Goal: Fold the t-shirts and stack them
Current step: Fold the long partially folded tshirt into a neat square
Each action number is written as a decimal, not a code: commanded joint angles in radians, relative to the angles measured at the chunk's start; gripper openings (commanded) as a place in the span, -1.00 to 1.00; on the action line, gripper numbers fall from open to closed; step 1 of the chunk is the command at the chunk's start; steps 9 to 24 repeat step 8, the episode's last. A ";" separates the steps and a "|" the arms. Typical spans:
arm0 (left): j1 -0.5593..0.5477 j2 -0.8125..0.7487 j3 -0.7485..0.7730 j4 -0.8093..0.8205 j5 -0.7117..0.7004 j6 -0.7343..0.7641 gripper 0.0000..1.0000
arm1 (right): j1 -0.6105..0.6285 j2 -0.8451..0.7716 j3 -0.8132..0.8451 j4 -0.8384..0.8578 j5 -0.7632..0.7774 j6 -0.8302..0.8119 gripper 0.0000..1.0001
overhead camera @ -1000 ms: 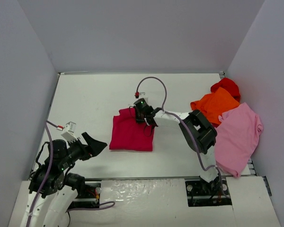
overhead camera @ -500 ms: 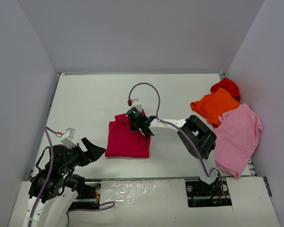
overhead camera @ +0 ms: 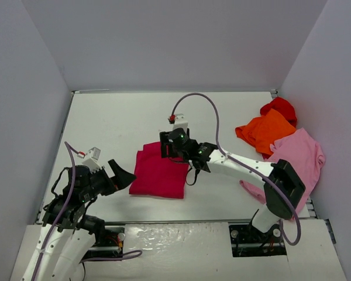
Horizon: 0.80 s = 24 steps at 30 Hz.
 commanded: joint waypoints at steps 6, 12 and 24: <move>-0.003 0.000 0.050 0.141 -0.031 0.021 0.94 | 0.003 -0.290 -0.184 -0.043 0.064 0.097 0.21; -0.001 0.010 0.053 0.140 -0.038 0.039 0.94 | 0.001 -0.344 -0.207 -0.051 0.107 0.091 0.12; -0.001 0.010 0.053 0.140 -0.038 0.039 0.94 | 0.001 -0.344 -0.207 -0.051 0.107 0.091 0.12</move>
